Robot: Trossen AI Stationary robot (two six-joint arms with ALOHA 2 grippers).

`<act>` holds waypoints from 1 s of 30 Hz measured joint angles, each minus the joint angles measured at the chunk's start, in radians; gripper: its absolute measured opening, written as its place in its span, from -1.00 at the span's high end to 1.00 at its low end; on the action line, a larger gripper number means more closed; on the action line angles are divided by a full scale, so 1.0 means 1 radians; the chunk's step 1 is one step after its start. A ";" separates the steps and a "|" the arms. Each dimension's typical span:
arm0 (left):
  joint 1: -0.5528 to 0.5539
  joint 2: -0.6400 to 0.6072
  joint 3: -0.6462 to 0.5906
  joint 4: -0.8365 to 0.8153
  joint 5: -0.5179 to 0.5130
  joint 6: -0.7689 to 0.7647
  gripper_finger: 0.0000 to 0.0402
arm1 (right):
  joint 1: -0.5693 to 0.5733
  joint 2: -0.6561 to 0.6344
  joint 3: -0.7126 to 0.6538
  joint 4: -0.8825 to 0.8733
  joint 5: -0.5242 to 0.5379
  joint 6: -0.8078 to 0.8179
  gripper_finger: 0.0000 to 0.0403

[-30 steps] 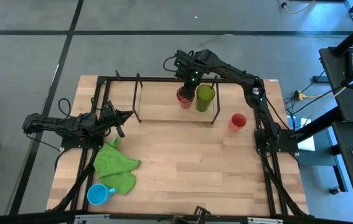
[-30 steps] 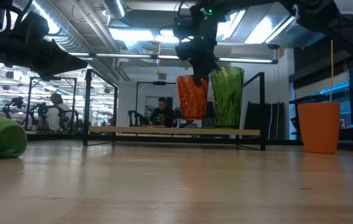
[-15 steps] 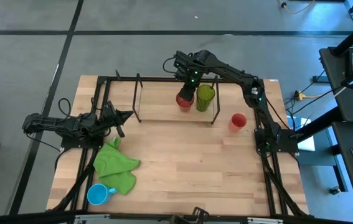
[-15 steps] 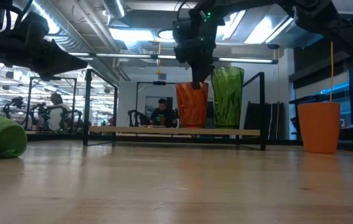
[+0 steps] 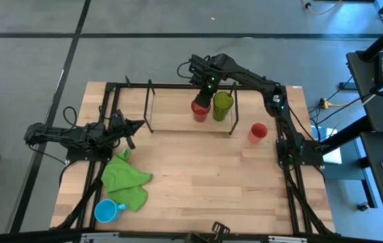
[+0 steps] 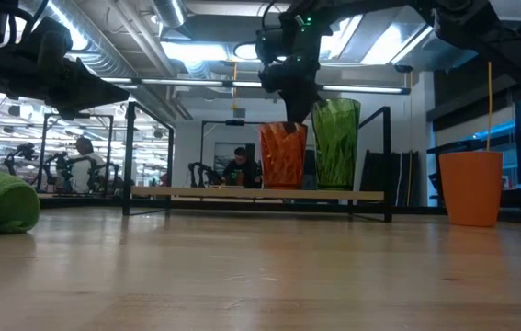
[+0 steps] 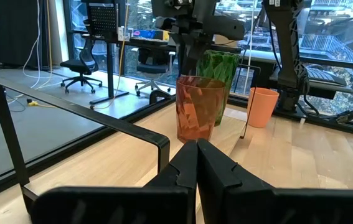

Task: Stack small to large cups/mugs on shelf
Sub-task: Put the light orange cup on the shelf, then put the orange cup on the shelf

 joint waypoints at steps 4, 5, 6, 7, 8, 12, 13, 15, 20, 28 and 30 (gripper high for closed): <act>0.000 0.000 0.000 0.000 0.000 0.000 1.00 | -0.009 0.000 0.000 0.000 0.025 0.004 0.82; 0.000 0.000 0.000 0.000 0.000 0.000 1.00 | -0.009 0.000 0.000 0.000 0.043 0.004 0.82; 0.000 0.000 0.000 0.000 0.000 0.000 1.00 | -0.011 0.000 0.000 -0.001 0.055 0.004 0.82; 0.000 0.000 0.000 0.000 0.000 0.000 1.00 | -0.012 -0.002 0.000 -0.003 0.064 0.004 0.82; 0.000 0.000 0.000 0.000 0.000 0.000 1.00 | -0.015 -0.005 0.000 -0.005 0.067 0.004 0.82; 0.000 0.000 0.000 0.000 0.000 0.000 1.00 | -0.023 -0.025 0.000 0.015 0.069 -0.001 0.82; 0.000 0.000 0.000 0.000 0.000 0.000 1.00 | -0.024 -0.035 0.000 0.038 0.068 -0.002 0.82; 0.000 0.000 0.000 0.000 0.000 0.000 1.00 | -0.026 -0.054 0.003 0.089 0.036 -0.018 0.82; 0.000 0.000 0.000 0.000 0.000 0.000 1.00 | -0.025 -0.117 0.013 0.258 -0.251 -0.020 0.82; 0.000 0.000 0.000 0.000 0.000 0.000 1.00 | -0.018 -0.184 0.014 0.389 -0.320 0.057 0.82; 0.000 0.000 0.000 0.002 -0.001 0.007 1.00 | -0.018 -0.194 0.014 0.382 -0.317 0.058 0.82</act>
